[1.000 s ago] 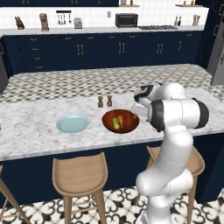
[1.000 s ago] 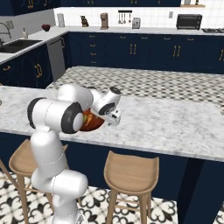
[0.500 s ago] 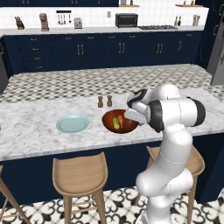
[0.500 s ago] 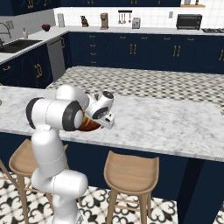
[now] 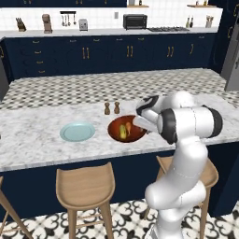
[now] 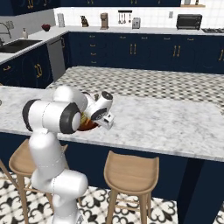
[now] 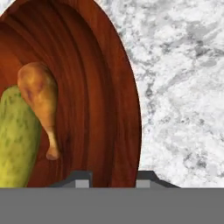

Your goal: Pick the chicken drumstick and cucumber from their plates and place them in the bowl. Then put the bowl in the fridge.

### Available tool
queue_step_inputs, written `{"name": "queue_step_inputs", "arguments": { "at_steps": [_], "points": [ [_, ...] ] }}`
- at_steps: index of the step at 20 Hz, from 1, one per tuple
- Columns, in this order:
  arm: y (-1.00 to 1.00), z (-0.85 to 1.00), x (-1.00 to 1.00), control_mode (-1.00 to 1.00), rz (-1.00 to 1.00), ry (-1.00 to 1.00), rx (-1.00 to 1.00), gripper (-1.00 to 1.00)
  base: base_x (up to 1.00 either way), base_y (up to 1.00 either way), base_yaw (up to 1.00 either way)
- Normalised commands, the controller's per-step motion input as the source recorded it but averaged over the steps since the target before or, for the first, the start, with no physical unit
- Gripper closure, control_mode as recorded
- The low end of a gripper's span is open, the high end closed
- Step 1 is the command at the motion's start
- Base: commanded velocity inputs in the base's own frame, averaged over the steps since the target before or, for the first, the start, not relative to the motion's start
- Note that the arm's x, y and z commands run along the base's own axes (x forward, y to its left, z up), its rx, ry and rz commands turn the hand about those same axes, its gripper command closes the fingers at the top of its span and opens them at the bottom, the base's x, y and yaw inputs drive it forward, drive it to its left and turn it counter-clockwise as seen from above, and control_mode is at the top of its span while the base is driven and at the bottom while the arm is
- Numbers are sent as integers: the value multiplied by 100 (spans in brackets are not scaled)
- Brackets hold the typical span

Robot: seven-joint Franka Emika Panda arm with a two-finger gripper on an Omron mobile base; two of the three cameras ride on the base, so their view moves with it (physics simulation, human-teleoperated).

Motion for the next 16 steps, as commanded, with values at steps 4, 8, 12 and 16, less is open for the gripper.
{"name": "queue_step_inputs", "arguments": {
  "at_steps": [4, 8, 12, 16],
  "points": [
    [-33, 49, -66, -100, -33, -11, 17, 100, 0, 0, 0],
    [-5, 64, -65, -100, -42, -2, 20, 100, 0, 0, 0],
    [0, 100, -89, -100, -47, 0, 15, 100, 0, 0, 0],
    [-3, 99, -96, -100, -50, 1, 15, 100, 0, 0, 0]
  ]
}}
